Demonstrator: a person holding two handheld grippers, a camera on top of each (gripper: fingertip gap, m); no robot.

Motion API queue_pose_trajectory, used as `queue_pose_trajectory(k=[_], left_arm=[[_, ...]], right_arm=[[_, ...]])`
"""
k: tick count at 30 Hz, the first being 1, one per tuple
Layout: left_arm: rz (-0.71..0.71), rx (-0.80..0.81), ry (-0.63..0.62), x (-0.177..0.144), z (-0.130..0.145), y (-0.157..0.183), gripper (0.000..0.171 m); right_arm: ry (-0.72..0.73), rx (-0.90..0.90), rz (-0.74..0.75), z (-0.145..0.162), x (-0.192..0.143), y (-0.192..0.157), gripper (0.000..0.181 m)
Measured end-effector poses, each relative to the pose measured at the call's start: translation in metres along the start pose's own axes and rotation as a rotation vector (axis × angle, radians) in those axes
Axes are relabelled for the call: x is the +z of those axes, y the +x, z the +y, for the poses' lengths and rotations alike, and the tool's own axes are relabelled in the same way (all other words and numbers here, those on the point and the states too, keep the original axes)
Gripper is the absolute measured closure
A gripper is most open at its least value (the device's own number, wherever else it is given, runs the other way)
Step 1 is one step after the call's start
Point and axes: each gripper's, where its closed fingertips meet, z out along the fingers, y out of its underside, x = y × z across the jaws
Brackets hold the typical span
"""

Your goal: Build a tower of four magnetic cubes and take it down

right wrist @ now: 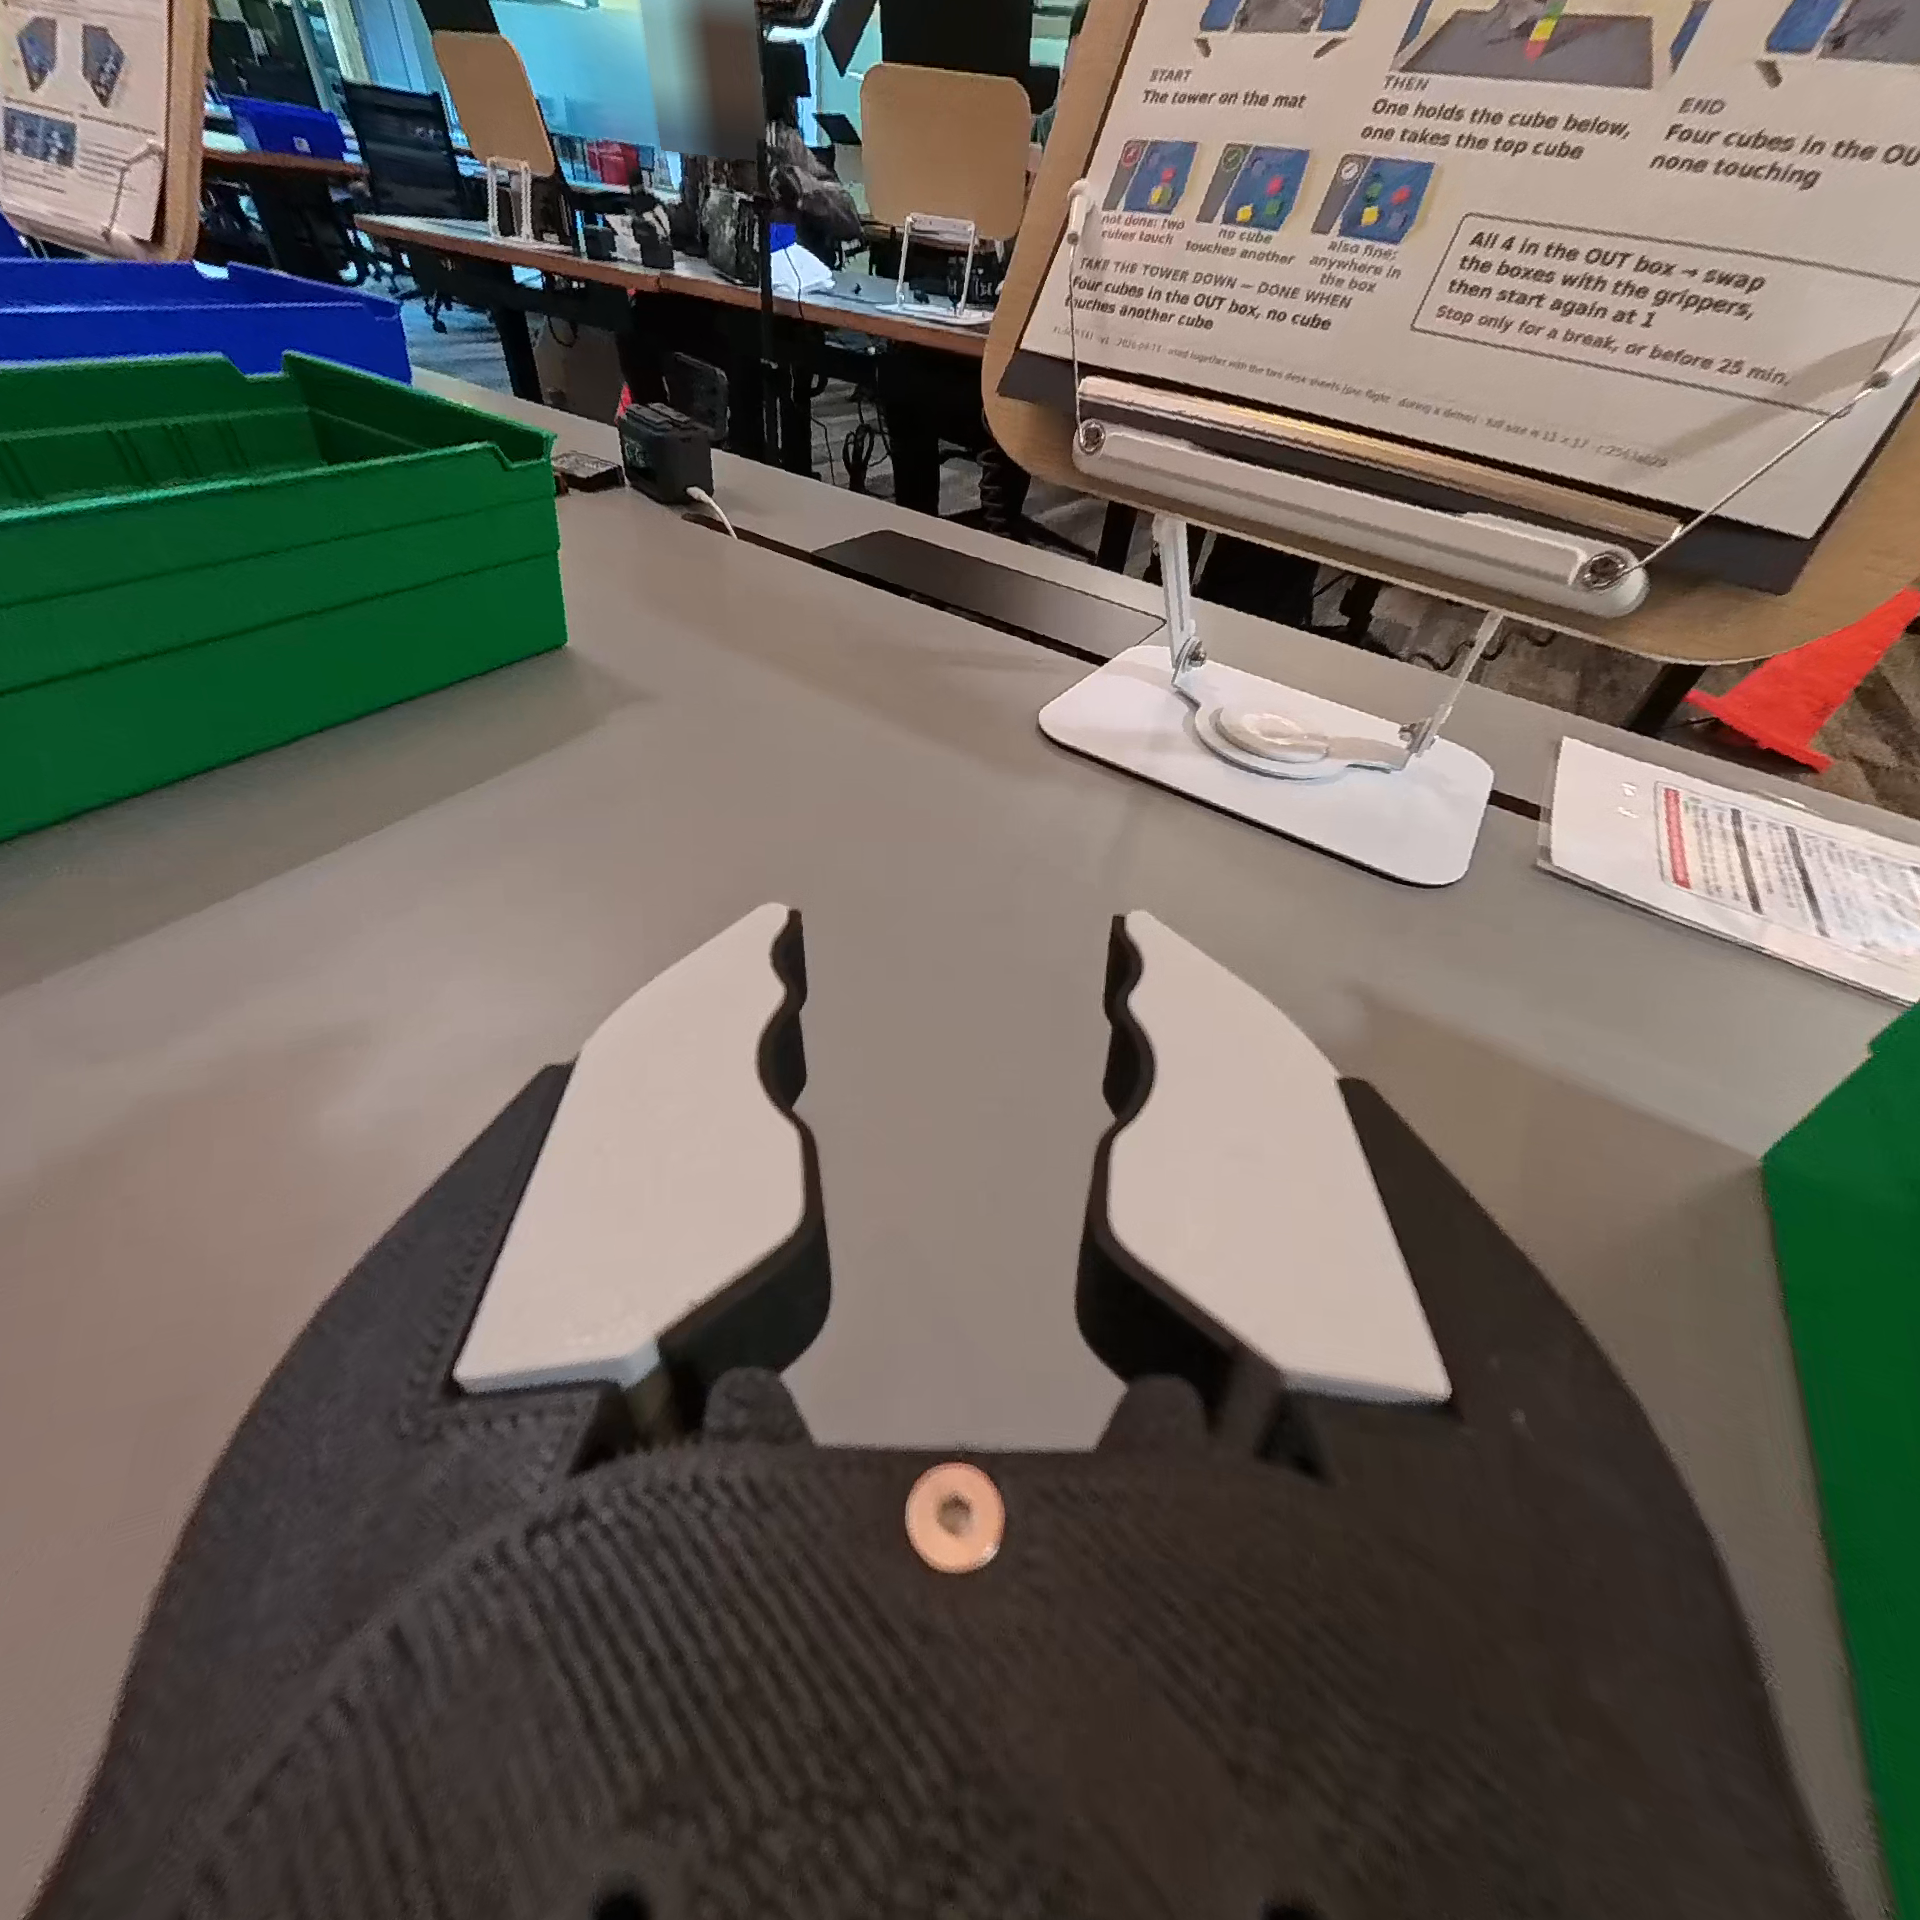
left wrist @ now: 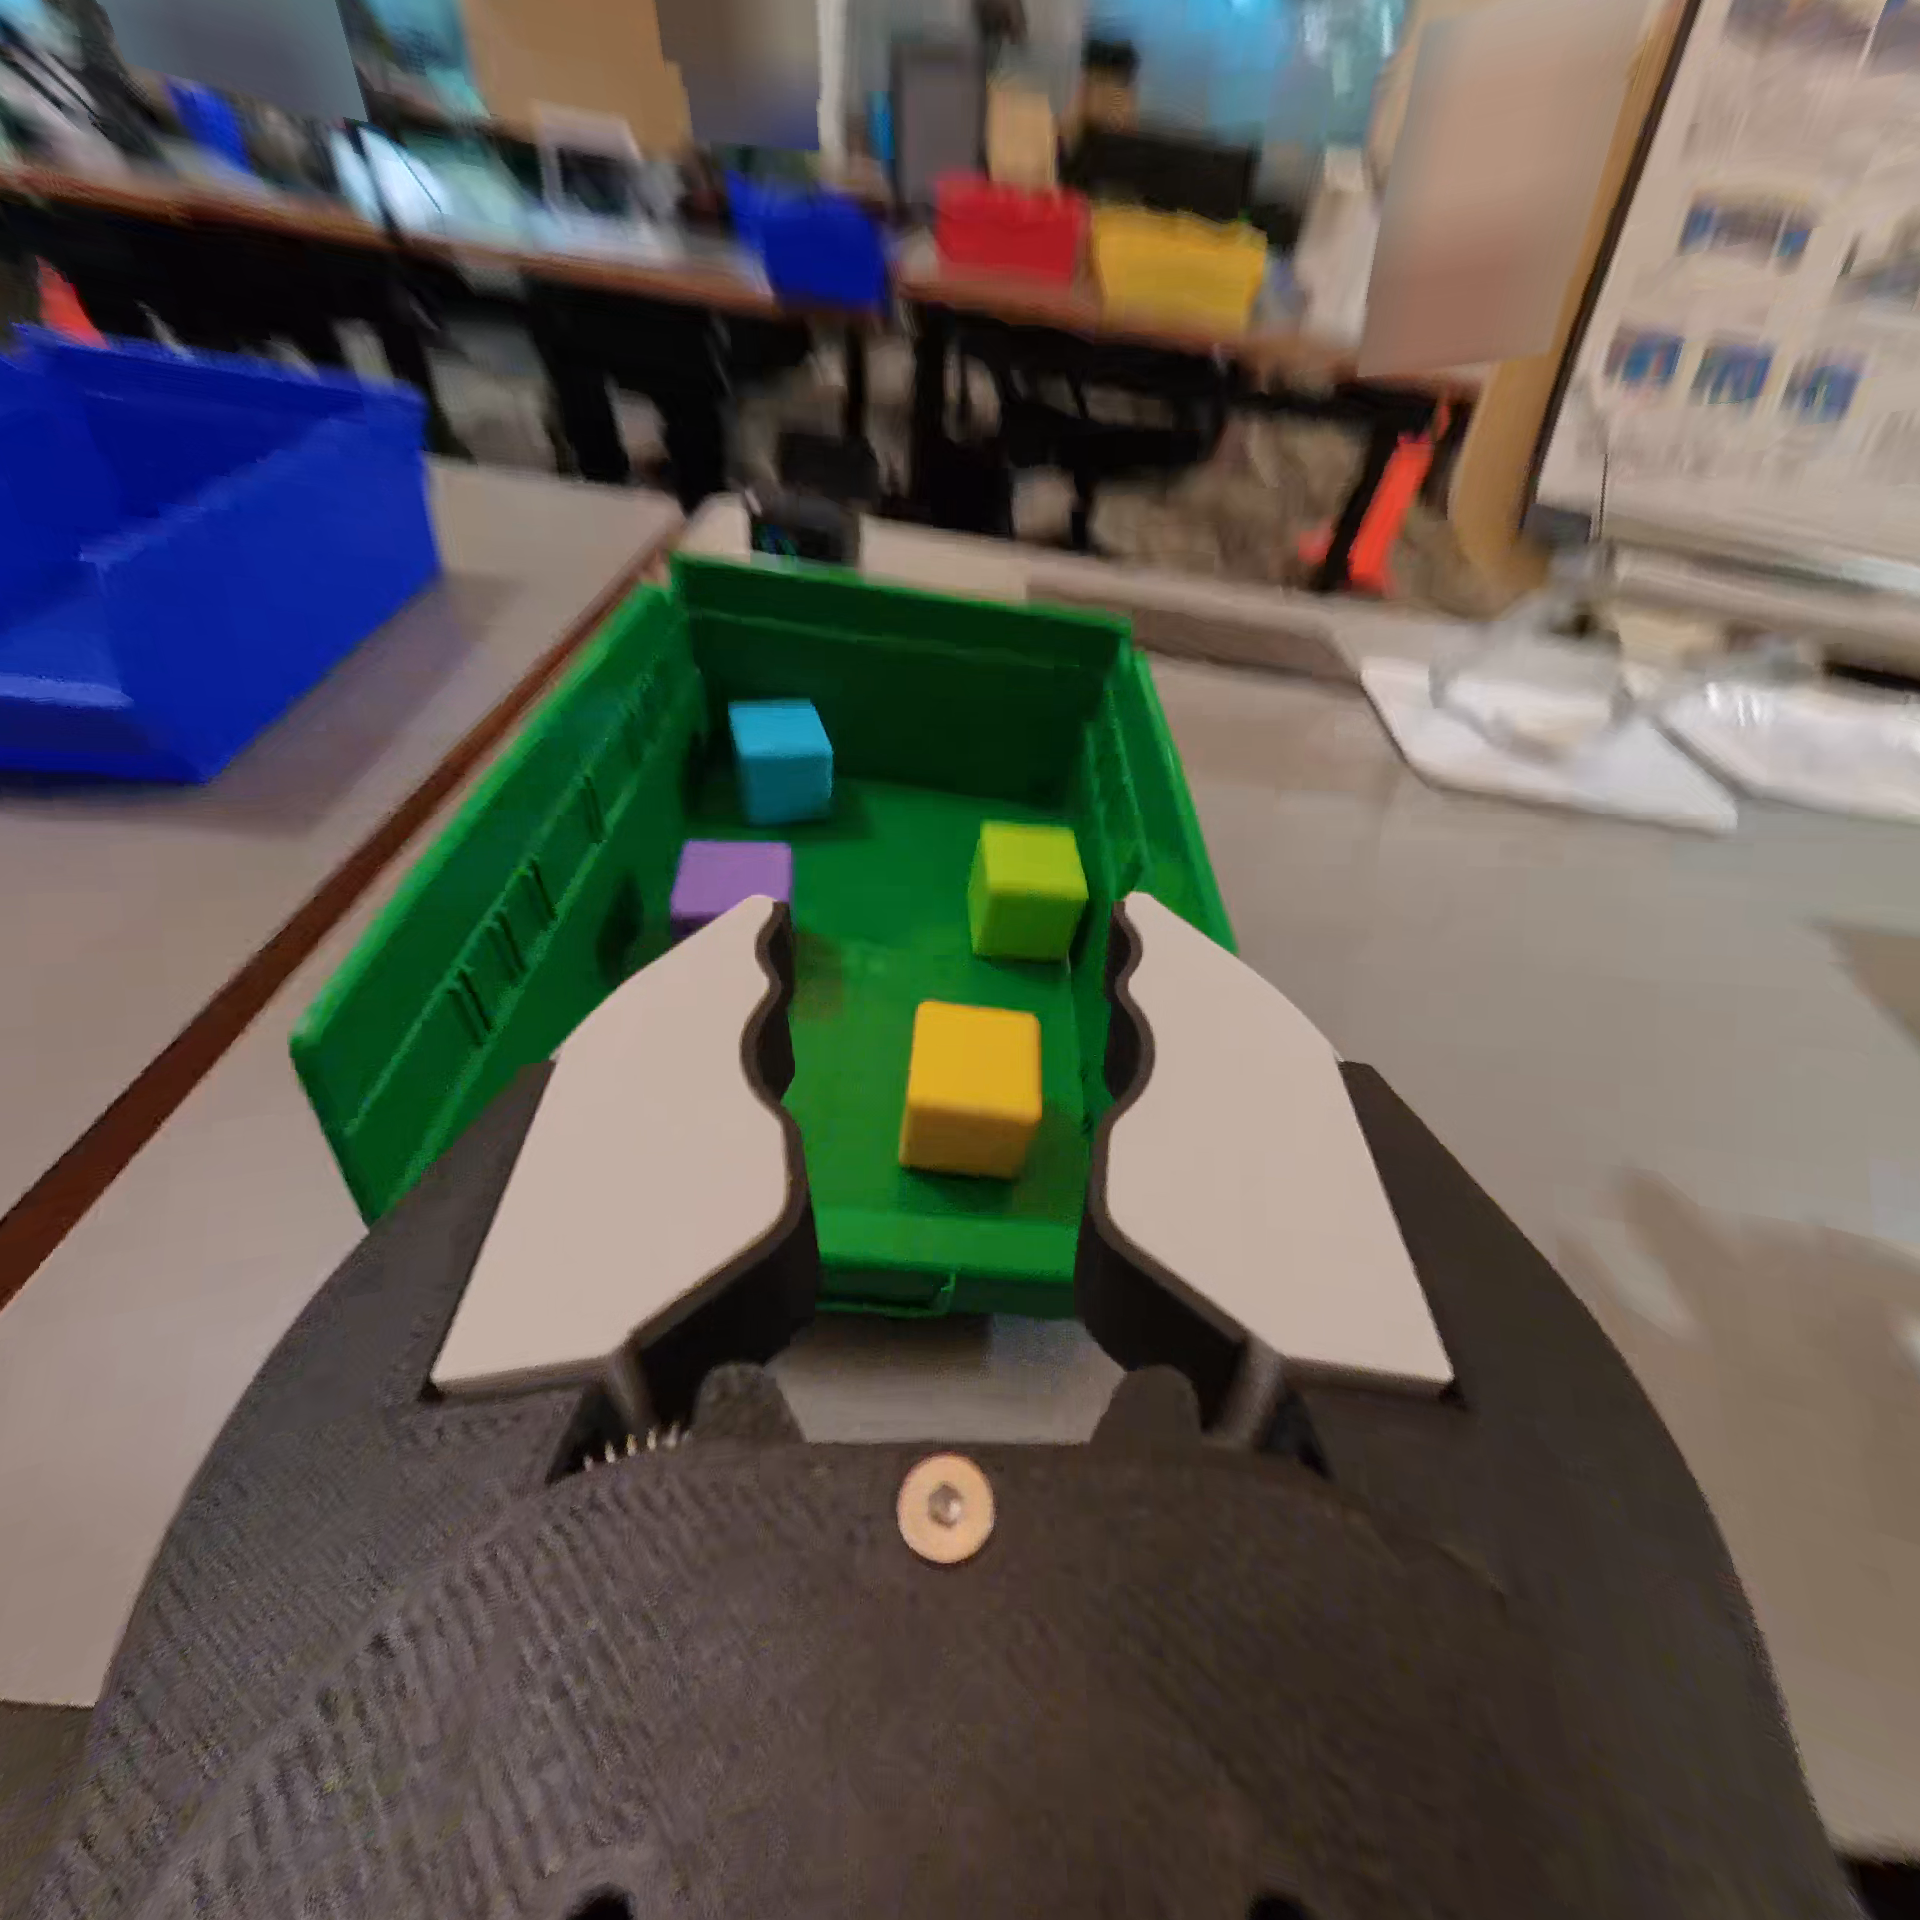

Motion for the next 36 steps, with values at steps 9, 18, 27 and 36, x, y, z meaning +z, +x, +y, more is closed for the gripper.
queue_pose_trajectory(k=[9, 18, 27, 36], left_arm=[[0.092, 0.239, -0.554, 0.066, 0.043, -0.002, 0.116], [0.249, 0.099, -0.771, 0.063, 0.086, -0.003, 0.122], [0.227, 0.243, -0.963, 0.065, 0.117, -0.001, 0.106], [0.192, 0.201, -0.910, 0.081, 0.114, 0.005, 0.116]], right_arm=[[-0.042, -0.112, 0.033, 0.010, -0.010, 0.001, 0.125], [-0.079, -0.287, 0.151, 0.020, -0.035, 0.022, 0.126], [-0.111, -0.331, 0.216, 0.026, -0.049, 0.036, 0.129], [-0.128, -0.360, 0.209, 0.030, -0.045, 0.032, 0.130]])
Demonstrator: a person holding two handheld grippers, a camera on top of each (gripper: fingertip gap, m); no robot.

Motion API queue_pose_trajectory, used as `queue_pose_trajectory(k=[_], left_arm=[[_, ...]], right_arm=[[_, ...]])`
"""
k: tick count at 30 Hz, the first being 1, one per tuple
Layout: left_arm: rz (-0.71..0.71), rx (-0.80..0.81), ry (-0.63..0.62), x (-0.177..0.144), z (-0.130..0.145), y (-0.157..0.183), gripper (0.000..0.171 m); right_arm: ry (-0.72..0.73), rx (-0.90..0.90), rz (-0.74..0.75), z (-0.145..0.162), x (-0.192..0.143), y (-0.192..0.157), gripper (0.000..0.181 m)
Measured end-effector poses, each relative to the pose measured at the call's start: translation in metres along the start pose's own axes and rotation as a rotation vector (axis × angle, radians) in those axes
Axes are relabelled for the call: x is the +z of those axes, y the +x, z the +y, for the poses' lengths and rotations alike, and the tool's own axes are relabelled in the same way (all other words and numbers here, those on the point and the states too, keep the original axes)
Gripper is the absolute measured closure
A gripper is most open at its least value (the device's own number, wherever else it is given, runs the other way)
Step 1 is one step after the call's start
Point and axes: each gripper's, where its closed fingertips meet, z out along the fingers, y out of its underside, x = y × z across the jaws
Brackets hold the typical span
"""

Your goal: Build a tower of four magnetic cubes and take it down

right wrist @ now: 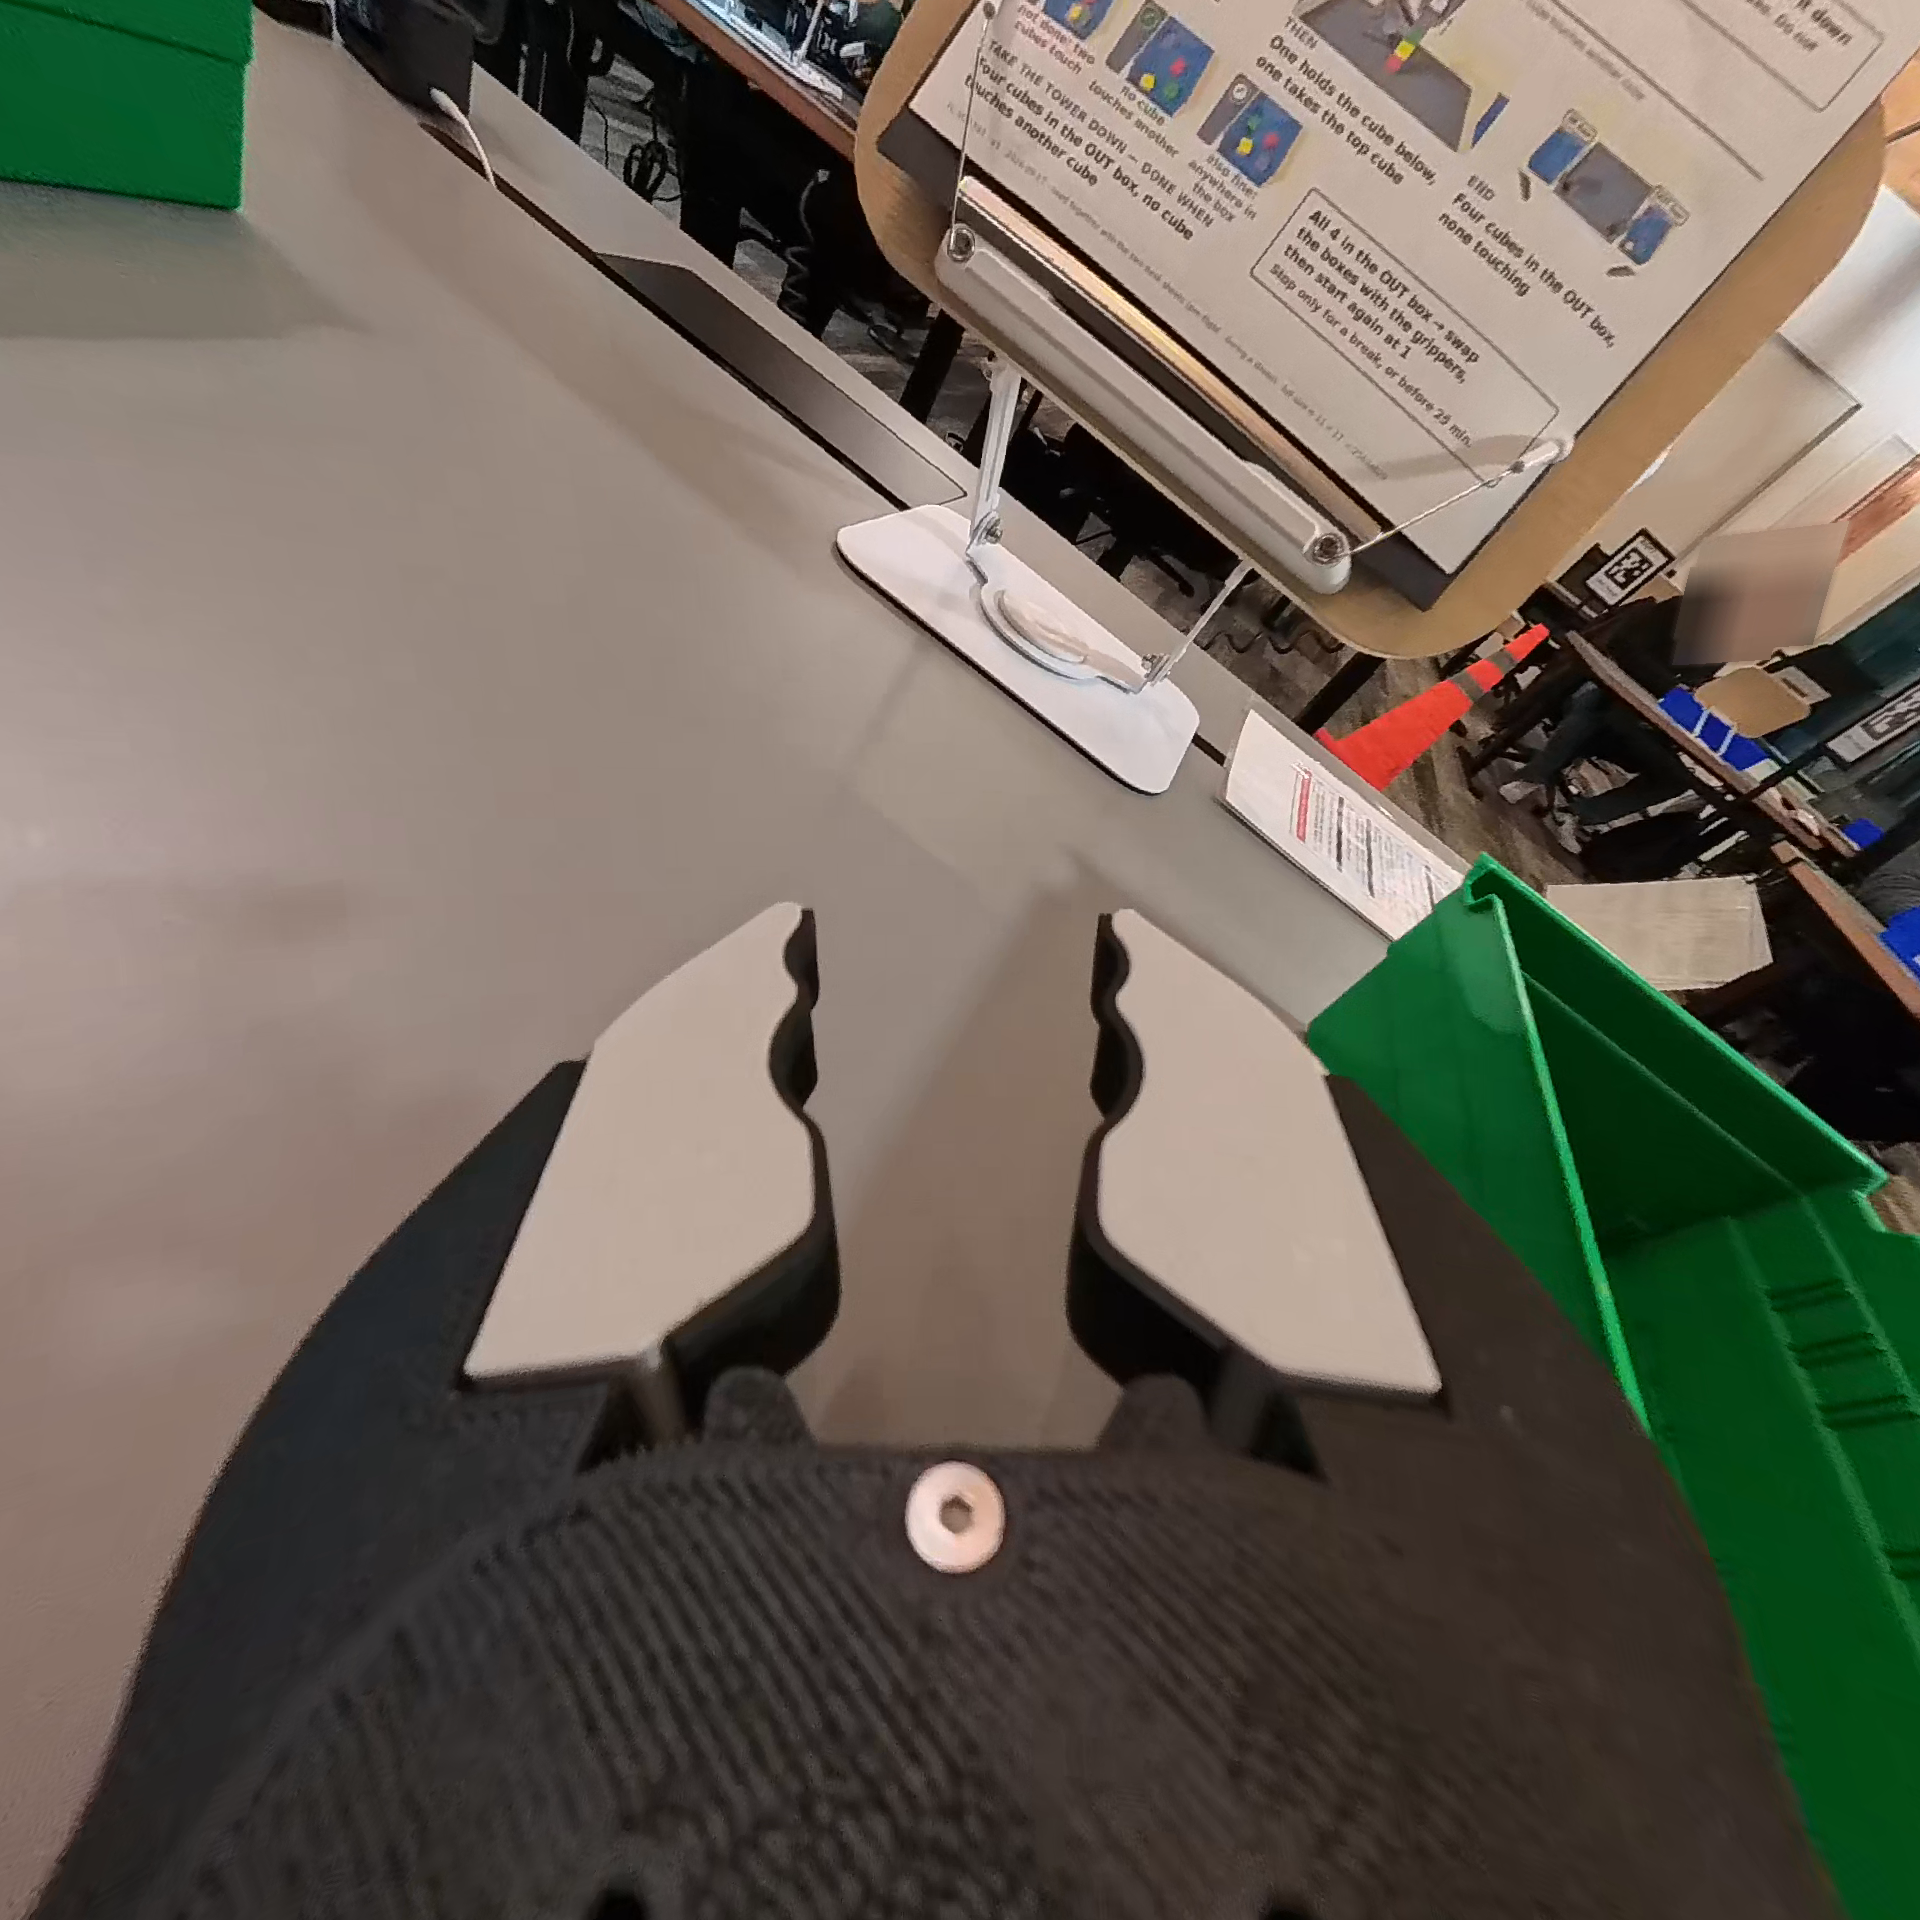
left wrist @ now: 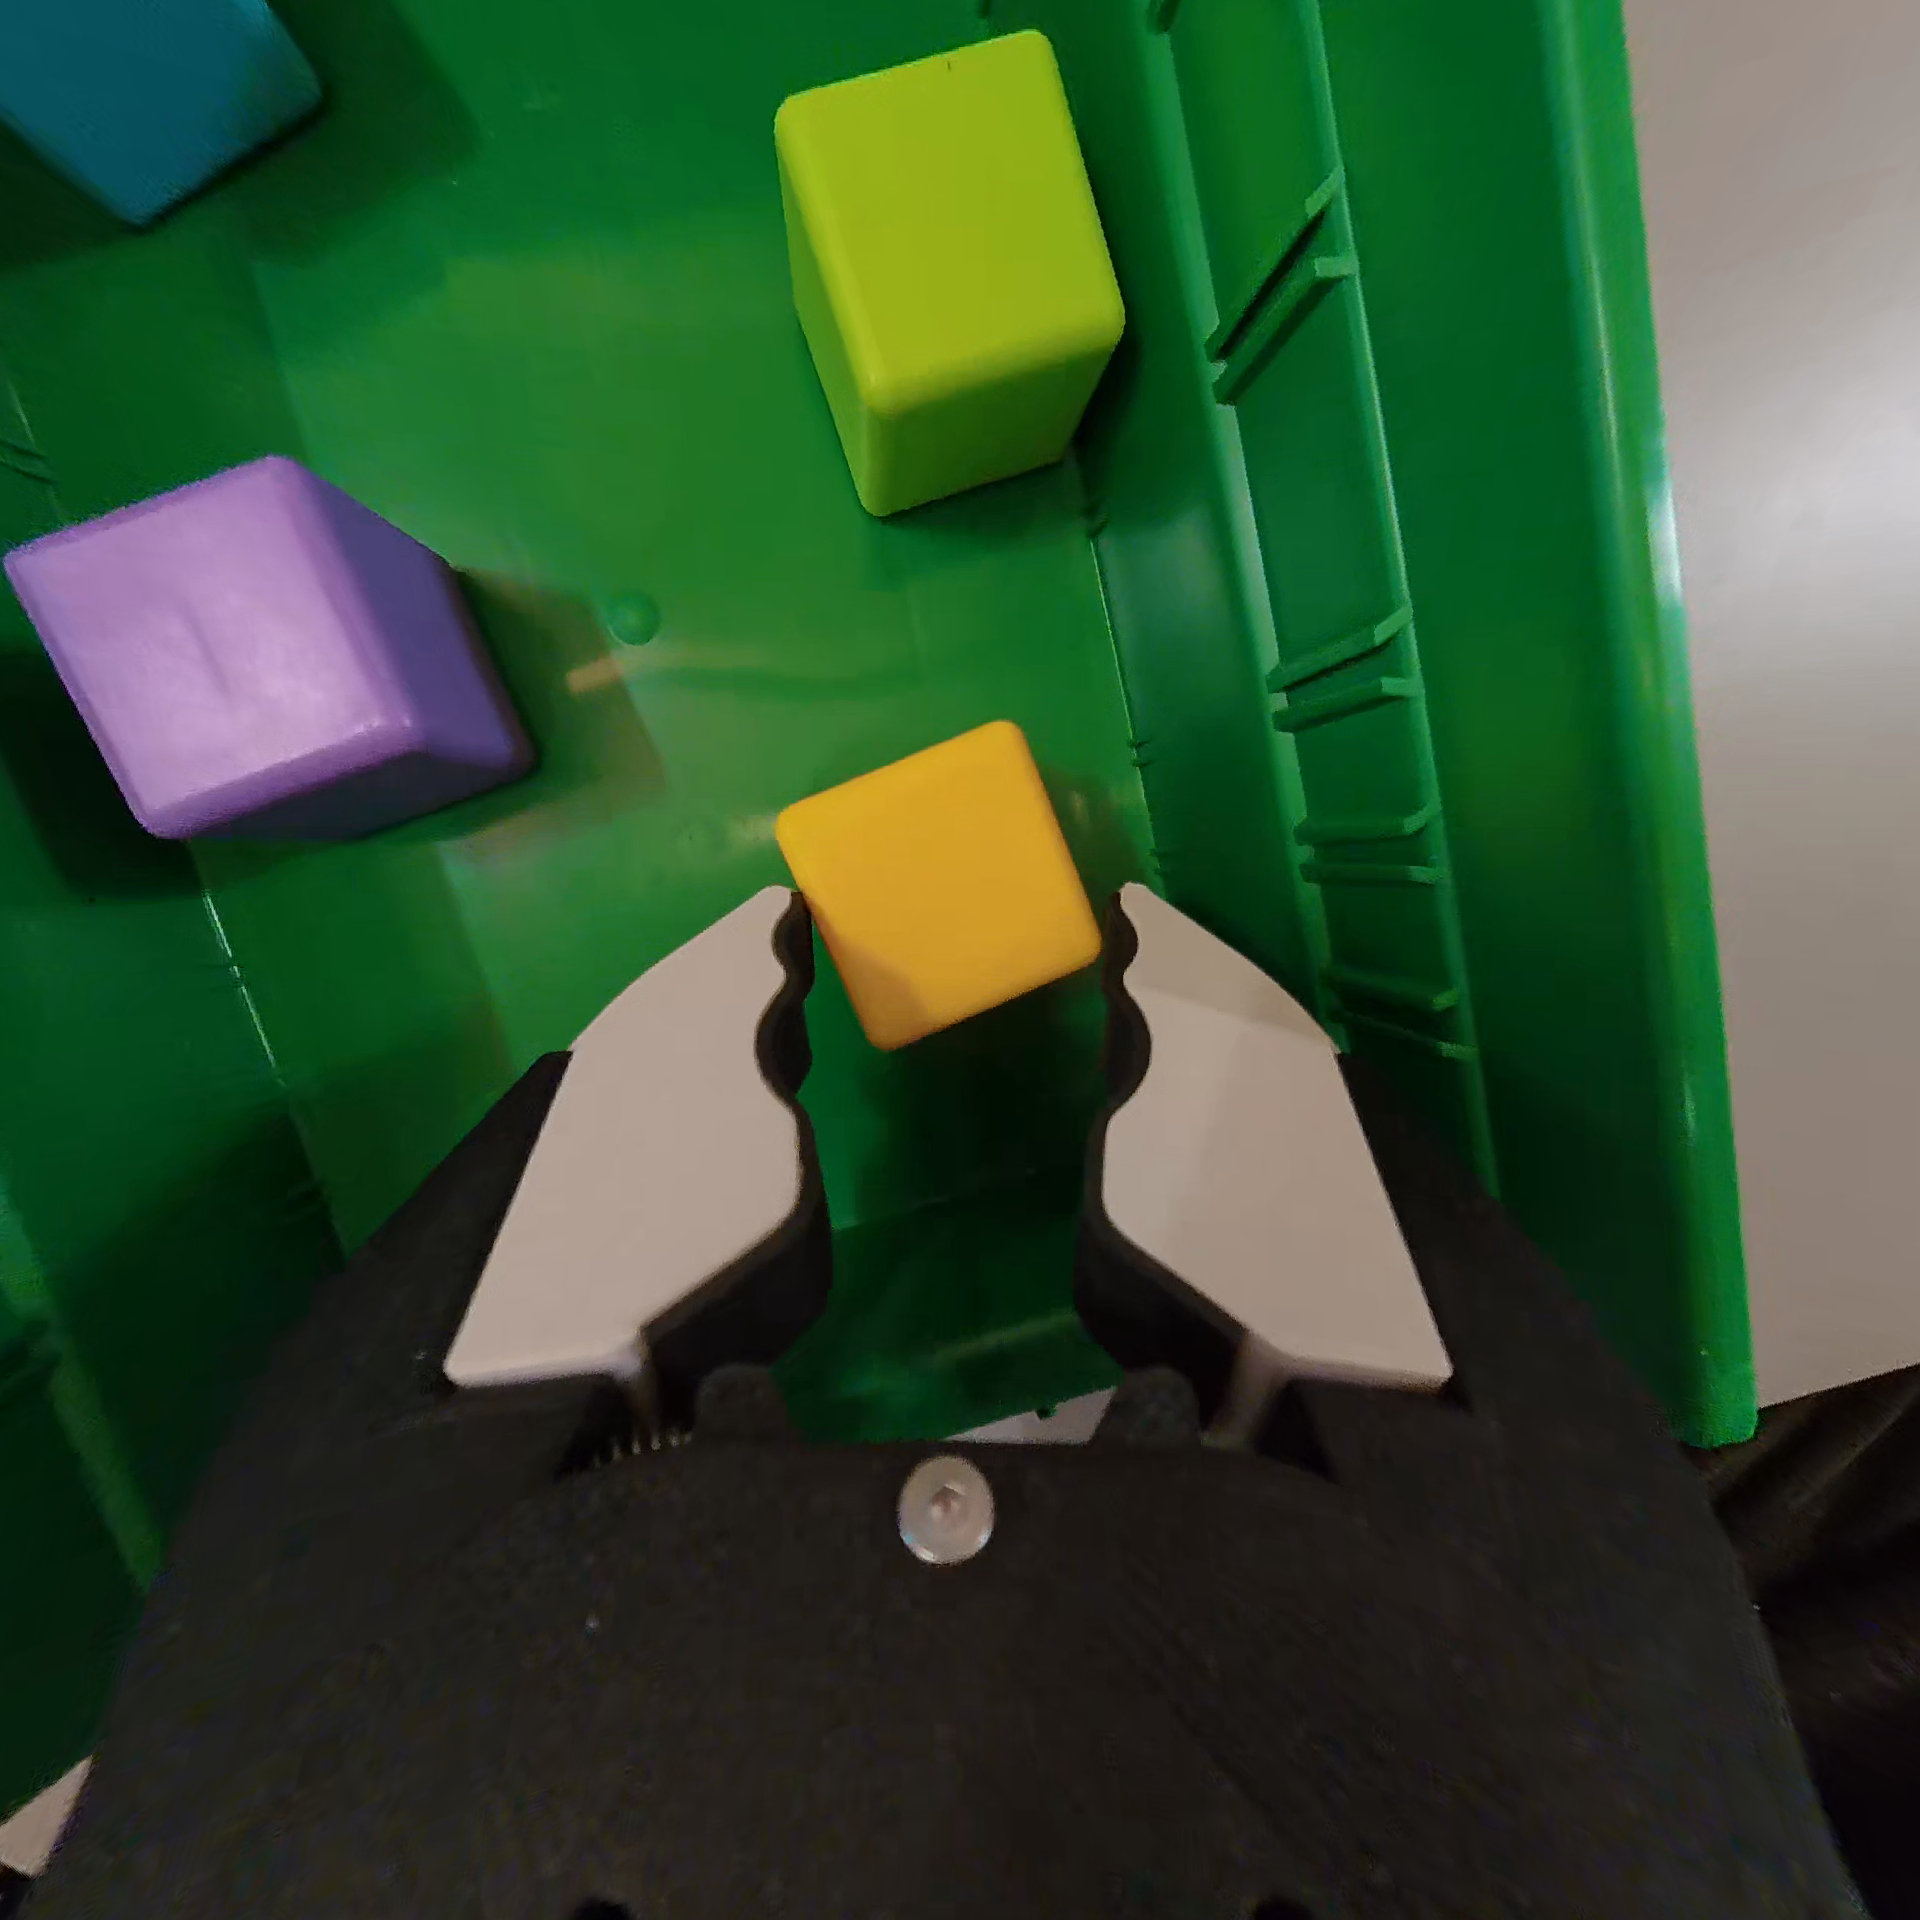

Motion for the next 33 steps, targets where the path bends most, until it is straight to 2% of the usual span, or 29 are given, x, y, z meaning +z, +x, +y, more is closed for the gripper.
queue_pose_trajectory(k=[4, 14, 17, 20, 22, 25, 28, 31, 33], left_arm=[[-0.021, 0.000, 0.013, -0.009, -0.001, -0.006, 0.122], [0.054, -0.024, 0.321, -0.099, -0.042, 0.005, 0.124], [0.144, 0.033, 0.442, -0.124, -0.062, 0.033, 0.124], [0.285, 0.131, 0.569, -0.145, -0.086, 0.081, 0.124], [0.358, 0.194, 0.610, -0.148, -0.098, 0.116, 0.125], [0.458, 0.313, 0.620, -0.131, -0.112, 0.177, 0.125], [0.560, 0.392, 0.581, -0.087, -0.117, 0.241, 0.124], [0.479, 0.452, 0.513, -0.025, -0.116, 0.273, 0.122], [0.467, 0.512, 0.493, 0.002, -0.113, 0.288, 0.122]], right_arm=[[0.005, -0.011, 0.007, -0.001, -0.001, 0.000, 0.131], [0.000, 0.006, -0.001, 0.000, 0.000, 0.000, 0.131], [0.002, 0.006, -0.001, -0.001, 0.000, 0.000, 0.131], [0.000, 0.014, -0.004, 0.000, 0.000, 0.000, 0.131], [-0.001, 0.023, -0.003, 0.000, 0.000, 0.001, 0.131], [-0.009, 0.050, -0.002, 0.003, -0.002, 0.003, 0.132], [-0.025, 0.080, 0.006, 0.008, -0.007, 0.007, 0.132], [-0.045, 0.098, 0.017, 0.014, -0.016, 0.011, 0.133], [-0.062, 0.122, 0.017, 0.019, -0.024, 0.013, 0.133]])
